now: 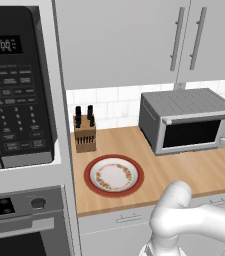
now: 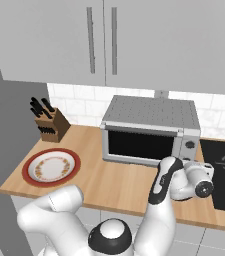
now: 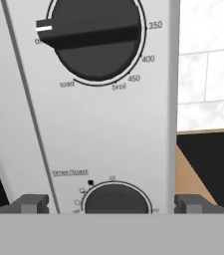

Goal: Pick up the kebab skewer and baguette bread, and place them inside the toaster oven. Close the toaster oven door and start by setting the timer.

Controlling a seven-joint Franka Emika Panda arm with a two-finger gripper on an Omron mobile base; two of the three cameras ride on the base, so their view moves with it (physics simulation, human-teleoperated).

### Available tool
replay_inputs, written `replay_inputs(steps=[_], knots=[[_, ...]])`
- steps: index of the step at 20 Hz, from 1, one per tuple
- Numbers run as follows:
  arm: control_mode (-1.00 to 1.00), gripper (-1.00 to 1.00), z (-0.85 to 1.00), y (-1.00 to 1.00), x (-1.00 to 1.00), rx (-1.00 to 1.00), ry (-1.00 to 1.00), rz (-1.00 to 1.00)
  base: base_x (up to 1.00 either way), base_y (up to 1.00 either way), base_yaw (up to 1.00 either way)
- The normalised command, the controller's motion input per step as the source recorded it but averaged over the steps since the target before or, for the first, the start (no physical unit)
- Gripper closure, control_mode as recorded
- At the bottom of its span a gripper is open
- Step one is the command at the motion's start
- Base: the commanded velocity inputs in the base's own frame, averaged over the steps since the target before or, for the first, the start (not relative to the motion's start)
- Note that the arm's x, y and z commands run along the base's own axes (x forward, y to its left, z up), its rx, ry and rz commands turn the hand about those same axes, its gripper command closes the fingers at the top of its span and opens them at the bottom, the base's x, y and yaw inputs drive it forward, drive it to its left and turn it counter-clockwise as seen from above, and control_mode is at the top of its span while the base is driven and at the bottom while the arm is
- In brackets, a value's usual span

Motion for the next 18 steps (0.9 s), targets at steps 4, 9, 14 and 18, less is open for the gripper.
replay_inputs(steps=[4, 9, 14, 18], knots=[[-1.00, 1.00, 0.00, 0.00, 0.00, 0.00, 0.00, 0.00, 0.00, 0.00, 0.00], [-1.00, 1.00, 0.00, 0.00, 0.00, 0.00, 0.00, 0.00, 0.00, 0.00, 0.00], [-1.00, 1.00, 0.00, 0.00, 0.00, 0.00, 0.00, 0.00, 0.00, 0.00, 0.00], [-1.00, 1.00, -0.03, 0.00, 0.00, 0.00, 0.00, 0.00, 0.00, 0.00, 0.00]])
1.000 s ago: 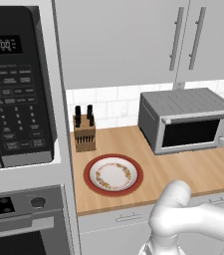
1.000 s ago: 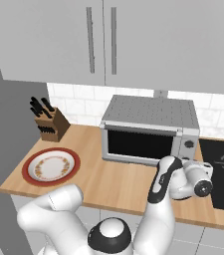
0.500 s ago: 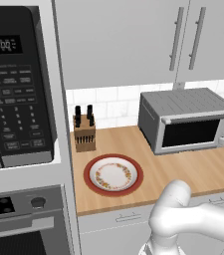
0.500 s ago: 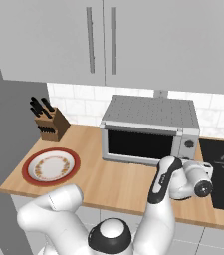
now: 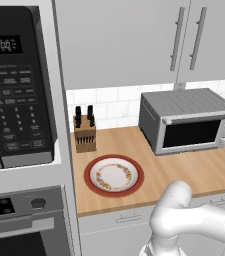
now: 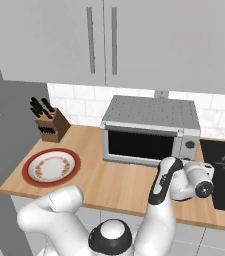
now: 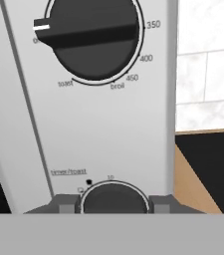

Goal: Pick up the kebab skewer and baguette bread, and place them inside the toaster oven. Close the toaster oven door and start by setting the timer.

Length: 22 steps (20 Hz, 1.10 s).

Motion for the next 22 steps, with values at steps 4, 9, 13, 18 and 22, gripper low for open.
replay_inputs(steps=[4, 9, 13, 18, 22], knots=[[-1.00, 1.00, -0.11, 0.00, 0.12, 0.00, 0.00, 0.00, 0.00, 0.00, 0.00], [-1.00, 1.00, -0.11, 0.00, 0.08, 0.00, 0.00, 0.00, 0.00, 0.00, 0.00], [-1.00, 1.00, 0.00, 0.00, 0.00, 0.00, 0.01, 0.00, 0.00, 0.00, 0.00], [-1.00, 1.00, -0.01, -0.02, 0.00, 0.07, -0.03, 0.00, 0.00, 0.00, 0.00], [-1.00, 1.00, -0.04, 0.00, -0.05, 0.08, -0.09, 0.00, 0.00, 0.00, 0.00]])
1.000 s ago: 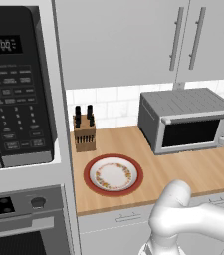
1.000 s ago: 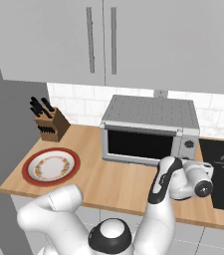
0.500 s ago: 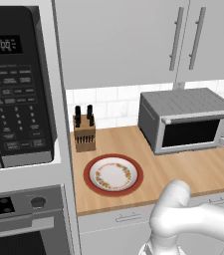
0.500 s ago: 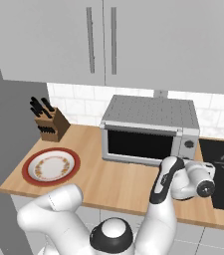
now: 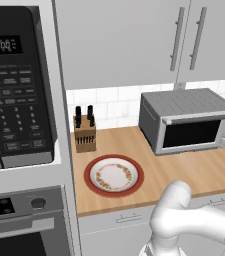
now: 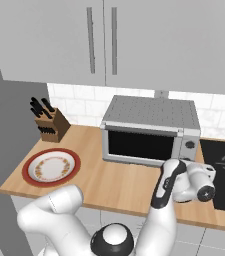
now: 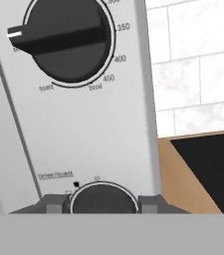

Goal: Pick up the kebab skewer and baguette bread, and place them inside the toaster oven. Close the toaster oven door and start by setting the timer.

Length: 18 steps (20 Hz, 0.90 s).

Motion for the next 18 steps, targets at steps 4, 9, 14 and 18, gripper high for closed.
replay_inputs(steps=[4, 9, 14, 18], knots=[[-1.00, 1.00, -0.07, 0.00, -0.06, 0.10, -0.07, 0.00, 0.00, 0.00, 0.00], [-1.00, 1.00, -0.06, 0.00, 0.00, 0.12, -0.01, 0.00, 0.00, 0.00, 0.00], [-1.00, 1.00, -0.01, 0.00, 0.00, 0.12, 0.00, 0.00, 0.00, 0.00, 0.00], [-1.00, 1.00, -0.06, 0.00, 0.00, 0.13, 0.00, -0.03, 0.00, 0.00, 0.00]])
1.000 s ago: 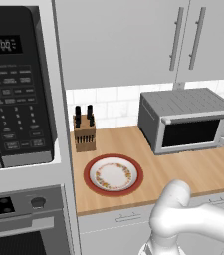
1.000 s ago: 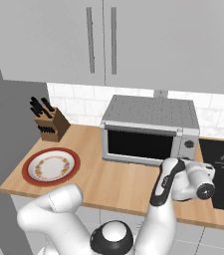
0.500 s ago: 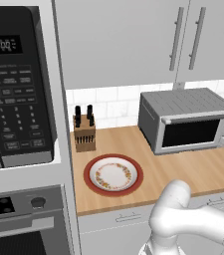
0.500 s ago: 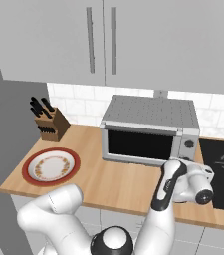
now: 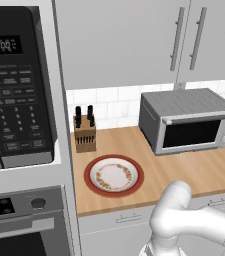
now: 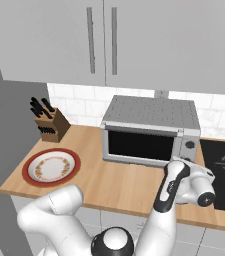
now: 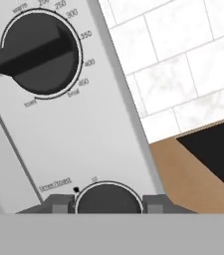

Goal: Pick up the kebab skewer and baguette bread, and place them inside the toaster oven. Close the toaster oven door and start by setting the timer.

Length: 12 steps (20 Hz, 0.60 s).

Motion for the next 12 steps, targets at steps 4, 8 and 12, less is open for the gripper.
replay_inputs(steps=[4, 8, 12], knots=[[-1.00, 1.00, -0.09, 0.00, -0.01, 0.14, 0.00, -0.01, 0.00, 0.00, 0.00], [-1.00, 1.00, -0.05, 0.00, 0.00, 0.12, 0.00, -0.04, 0.00, 0.00, 0.00], [-1.00, 1.00, -0.01, 0.00, 0.00, 0.14, 0.00, -0.01, 0.00, 0.00, 0.00]])
